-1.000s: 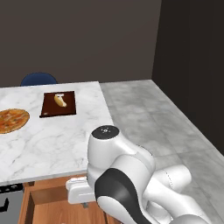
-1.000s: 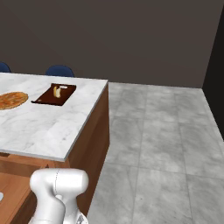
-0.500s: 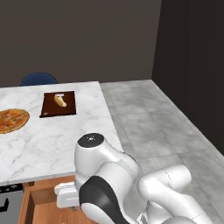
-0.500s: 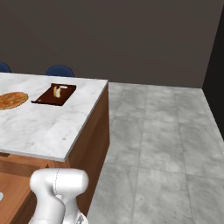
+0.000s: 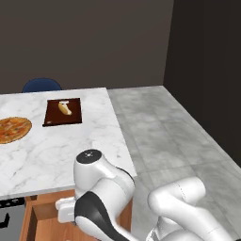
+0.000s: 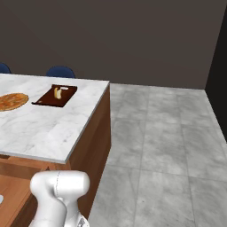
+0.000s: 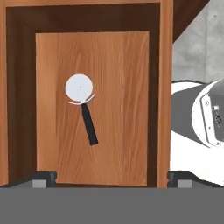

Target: Take the pizza cutter from the drawer on the left and place it on the dining counter for cutting.

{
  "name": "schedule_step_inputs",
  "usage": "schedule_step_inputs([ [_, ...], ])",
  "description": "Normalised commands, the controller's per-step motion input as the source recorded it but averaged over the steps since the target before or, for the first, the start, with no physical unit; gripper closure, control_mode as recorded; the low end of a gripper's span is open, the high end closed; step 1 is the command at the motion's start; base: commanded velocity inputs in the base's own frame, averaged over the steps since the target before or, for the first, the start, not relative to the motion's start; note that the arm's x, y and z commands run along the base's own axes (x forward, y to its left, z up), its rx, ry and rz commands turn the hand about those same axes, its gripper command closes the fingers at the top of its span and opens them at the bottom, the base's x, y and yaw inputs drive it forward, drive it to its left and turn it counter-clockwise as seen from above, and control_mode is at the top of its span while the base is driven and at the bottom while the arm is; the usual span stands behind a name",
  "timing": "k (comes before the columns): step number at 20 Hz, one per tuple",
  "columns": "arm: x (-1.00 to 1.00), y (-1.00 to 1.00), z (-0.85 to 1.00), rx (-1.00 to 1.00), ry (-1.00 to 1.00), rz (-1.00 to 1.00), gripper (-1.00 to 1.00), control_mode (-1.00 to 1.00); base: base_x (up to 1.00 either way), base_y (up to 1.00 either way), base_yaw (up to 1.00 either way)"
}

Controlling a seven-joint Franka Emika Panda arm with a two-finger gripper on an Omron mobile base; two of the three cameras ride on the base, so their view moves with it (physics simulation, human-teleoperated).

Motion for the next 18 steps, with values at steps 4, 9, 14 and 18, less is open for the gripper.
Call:
schedule_step_inputs([
  [4, 0.12, 0.06, -0.37, 0.0, 0.0, 0.0, -1.0, -1.0, 0.0, 0.0, 0.0],
  [9, 0.07, 0.17, -0.33, 0.0, 0.0, 0.01, -1.0, -1.0, 0.0, 0.0, 0.0],
  [14, 0.03, 0.26, -0.34, 0.0, 0.0, 0.01, -1.0, -1.0, 0.0, 0.0, 0.0],
  [18, 0.05, 0.24, -0.34, 0.0, 0.0, 0.0, -1.0, -1.0, 0.0, 0.0, 0.0],
])
